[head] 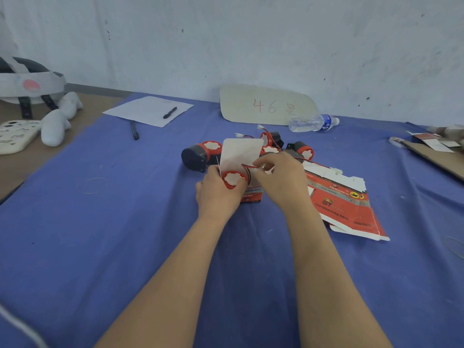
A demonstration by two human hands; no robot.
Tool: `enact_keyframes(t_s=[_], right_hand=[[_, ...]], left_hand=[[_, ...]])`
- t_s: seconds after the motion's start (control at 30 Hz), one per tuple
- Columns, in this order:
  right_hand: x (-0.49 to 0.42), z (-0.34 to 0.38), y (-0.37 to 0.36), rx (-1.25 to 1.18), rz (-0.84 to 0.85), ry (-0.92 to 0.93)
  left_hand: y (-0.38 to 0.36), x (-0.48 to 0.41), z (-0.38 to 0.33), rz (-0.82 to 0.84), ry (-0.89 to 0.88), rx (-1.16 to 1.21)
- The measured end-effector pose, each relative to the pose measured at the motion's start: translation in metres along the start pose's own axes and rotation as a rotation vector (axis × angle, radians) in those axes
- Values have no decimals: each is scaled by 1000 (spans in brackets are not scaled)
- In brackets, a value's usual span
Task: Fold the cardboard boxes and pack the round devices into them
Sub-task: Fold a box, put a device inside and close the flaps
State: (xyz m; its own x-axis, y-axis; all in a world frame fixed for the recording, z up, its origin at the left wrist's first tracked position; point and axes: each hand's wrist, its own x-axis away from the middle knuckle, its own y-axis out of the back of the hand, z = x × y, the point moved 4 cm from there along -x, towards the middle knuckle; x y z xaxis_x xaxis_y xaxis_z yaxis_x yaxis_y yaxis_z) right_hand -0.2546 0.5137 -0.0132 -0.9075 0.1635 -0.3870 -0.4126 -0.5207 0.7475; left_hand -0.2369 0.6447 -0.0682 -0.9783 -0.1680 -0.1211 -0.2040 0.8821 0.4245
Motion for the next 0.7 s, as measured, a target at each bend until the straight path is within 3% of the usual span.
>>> enact_keyframes(t_s=[0.7], right_hand=[[3,3,-13,139,112,-71]], left_hand=[[0,0,0,-20,-23,-14]])
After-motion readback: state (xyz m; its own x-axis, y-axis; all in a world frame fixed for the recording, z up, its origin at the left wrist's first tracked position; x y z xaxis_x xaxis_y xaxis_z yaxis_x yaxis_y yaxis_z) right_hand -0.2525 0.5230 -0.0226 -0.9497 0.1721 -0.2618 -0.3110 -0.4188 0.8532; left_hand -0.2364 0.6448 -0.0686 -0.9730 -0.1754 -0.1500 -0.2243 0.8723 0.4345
